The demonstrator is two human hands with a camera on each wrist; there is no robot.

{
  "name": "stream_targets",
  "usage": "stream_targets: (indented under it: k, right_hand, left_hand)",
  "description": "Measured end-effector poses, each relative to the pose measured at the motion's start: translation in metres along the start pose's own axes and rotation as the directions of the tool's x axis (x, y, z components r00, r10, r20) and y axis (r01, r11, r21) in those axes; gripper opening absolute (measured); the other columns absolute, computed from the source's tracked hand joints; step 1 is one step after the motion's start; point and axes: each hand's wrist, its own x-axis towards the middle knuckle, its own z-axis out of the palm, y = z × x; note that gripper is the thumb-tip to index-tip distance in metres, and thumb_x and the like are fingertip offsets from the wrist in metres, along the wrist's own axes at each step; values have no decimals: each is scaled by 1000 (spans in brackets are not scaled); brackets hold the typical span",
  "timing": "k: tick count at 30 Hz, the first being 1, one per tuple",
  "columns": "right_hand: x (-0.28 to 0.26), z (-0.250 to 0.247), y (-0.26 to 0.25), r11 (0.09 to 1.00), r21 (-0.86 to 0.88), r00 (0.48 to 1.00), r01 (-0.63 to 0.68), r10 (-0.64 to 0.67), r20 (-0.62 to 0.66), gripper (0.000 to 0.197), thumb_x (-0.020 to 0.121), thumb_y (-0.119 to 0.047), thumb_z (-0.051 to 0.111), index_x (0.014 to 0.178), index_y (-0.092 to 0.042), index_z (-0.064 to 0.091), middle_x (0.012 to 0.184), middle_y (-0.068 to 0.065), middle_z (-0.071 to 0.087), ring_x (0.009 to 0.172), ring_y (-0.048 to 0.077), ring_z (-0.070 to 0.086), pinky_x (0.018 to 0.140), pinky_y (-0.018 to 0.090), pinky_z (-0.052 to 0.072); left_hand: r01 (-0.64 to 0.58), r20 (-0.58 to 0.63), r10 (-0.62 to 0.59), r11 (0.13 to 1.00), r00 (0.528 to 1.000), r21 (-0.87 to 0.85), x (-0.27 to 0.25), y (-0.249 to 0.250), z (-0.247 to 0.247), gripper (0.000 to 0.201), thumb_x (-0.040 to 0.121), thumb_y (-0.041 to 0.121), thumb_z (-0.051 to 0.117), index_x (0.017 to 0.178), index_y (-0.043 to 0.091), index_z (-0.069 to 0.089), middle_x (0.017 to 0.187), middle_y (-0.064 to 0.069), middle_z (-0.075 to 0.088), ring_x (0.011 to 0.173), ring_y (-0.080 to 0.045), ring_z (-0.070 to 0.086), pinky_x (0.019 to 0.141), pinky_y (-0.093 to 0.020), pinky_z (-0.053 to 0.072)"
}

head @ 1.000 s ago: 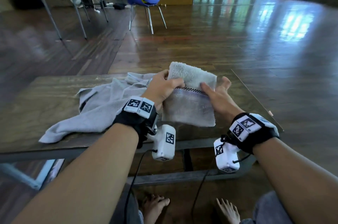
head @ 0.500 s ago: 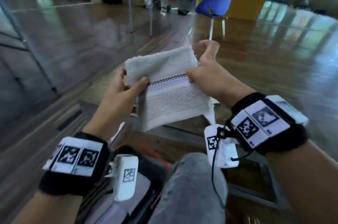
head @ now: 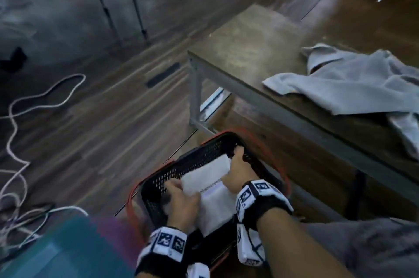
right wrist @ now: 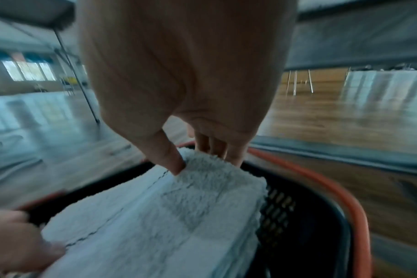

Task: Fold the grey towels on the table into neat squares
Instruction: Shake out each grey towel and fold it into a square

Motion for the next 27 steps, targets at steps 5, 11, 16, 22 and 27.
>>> stream_targets:
  k: [5,11,16,22,27]
  right_hand:
    - [33,59,19,992,-123,998,-26,34,61,77,97,-8,50,157,-12,1,112,17,63,101,35,65,81,40,53]
    - [59,93,36,988,152,974,16,-50,220,76,90,5,49,153,-23,17,128,13,58,107,30,60,96,38,52]
    - [72,100,50,984,168,964,-54,8,266,57,94,1,51,146,-20,42,140,11,54,120,27,57,96,32,49]
    - [66,109,51,995,54,932,-85,60,357,46,98,-9,48,144,-16,50,148,6,52,132,23,52,109,29,42]
    - [67,100,38,996,63,939,-57,32,341,41,99,-16,50,140,-18,54,146,6,53,129,24,54,105,28,43]
  left_hand:
    - [150,-17,-149,983,989,107,28,-40,9,11,83,-1,52,77,-10,53,97,-39,61,73,-31,57,80,-50,52]
    - [270,-170,-244,950,955,154,58,-69,-2,24,87,9,59,105,-3,69,112,-26,68,105,-38,64,94,-40,51]
    - [295,-140,-269,931,953,217,69,-76,-3,43,90,11,62,131,-2,58,133,-20,60,122,-33,56,108,-37,42]
    - [302,-144,-272,915,952,267,68,-74,0,49,91,16,63,136,-2,54,140,-20,54,128,-31,53,110,-35,39]
    - [286,-129,-257,895,958,342,63,-67,2,53,92,21,61,140,0,49,143,-22,47,128,-35,50,108,-36,41]
